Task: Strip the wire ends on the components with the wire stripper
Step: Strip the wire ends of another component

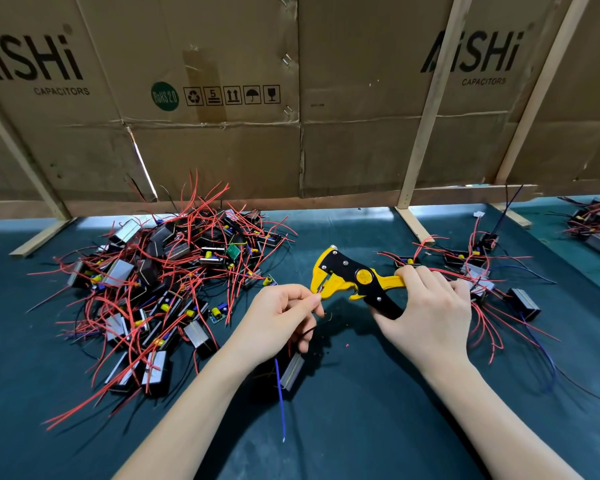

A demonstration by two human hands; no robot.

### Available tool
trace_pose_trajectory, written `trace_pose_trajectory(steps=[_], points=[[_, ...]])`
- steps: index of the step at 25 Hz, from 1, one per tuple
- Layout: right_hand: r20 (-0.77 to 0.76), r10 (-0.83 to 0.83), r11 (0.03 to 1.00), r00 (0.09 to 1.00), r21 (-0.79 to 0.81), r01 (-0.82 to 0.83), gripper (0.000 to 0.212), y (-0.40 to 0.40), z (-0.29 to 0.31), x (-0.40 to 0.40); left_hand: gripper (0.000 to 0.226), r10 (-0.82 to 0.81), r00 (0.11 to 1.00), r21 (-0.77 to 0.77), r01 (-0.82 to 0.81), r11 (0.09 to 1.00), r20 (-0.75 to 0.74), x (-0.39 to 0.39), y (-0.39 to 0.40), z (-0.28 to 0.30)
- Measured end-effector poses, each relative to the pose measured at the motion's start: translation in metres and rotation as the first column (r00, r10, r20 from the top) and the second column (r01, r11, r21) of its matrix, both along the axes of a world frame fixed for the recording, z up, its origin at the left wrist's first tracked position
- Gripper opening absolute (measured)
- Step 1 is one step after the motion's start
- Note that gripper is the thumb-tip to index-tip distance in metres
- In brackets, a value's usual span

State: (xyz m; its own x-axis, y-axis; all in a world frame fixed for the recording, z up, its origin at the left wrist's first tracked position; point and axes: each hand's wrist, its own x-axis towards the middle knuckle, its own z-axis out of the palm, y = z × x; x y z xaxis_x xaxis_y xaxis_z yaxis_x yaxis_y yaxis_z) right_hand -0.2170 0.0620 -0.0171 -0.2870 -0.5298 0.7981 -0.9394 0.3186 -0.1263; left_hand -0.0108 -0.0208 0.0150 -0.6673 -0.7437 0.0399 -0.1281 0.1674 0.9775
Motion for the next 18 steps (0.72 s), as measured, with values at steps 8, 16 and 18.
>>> trace_pose_trajectory(steps=[8, 16, 18], points=[[0.028, 0.011, 1.000, 1.000, 0.019, -0.011, 0.049, 0.0006, 0.0015, 0.0014, 0.027, 0.014, 0.999, 0.041, -0.012, 0.999, -0.047, 0.0001, -0.0019, -0.0004], [0.010, -0.005, 1.000, 1.000, 0.017, 0.005, 0.047, 0.0013, 0.0021, 0.0006, 0.024, -0.033, 0.998, 0.030, 0.035, 0.999, -0.061, 0.0013, -0.0036, -0.0026], [0.002, -0.006, 1.000, 1.000, 0.021, 0.006, 0.047, 0.0011, 0.0022, 0.0005, 0.024, -0.033, 0.997, 0.029, 0.035, 0.999, -0.069, 0.0016, -0.0039, -0.0028]])
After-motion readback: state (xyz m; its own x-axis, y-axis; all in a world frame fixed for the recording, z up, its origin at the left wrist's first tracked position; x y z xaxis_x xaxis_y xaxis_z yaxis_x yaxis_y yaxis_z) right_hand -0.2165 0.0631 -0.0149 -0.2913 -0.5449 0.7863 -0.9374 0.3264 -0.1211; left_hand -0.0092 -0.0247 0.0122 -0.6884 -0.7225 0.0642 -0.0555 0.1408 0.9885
